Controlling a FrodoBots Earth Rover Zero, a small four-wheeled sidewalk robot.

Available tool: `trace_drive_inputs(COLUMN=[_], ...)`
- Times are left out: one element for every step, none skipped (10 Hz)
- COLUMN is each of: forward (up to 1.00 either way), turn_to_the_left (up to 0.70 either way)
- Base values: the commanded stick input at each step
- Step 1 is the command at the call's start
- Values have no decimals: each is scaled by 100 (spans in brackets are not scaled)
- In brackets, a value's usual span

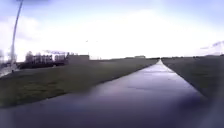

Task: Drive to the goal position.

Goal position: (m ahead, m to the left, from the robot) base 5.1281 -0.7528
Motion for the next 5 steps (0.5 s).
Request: trace_drive_inputs(forward=[0,0,0,0,0], turn_to_the_left=[0,0,0,0,0])
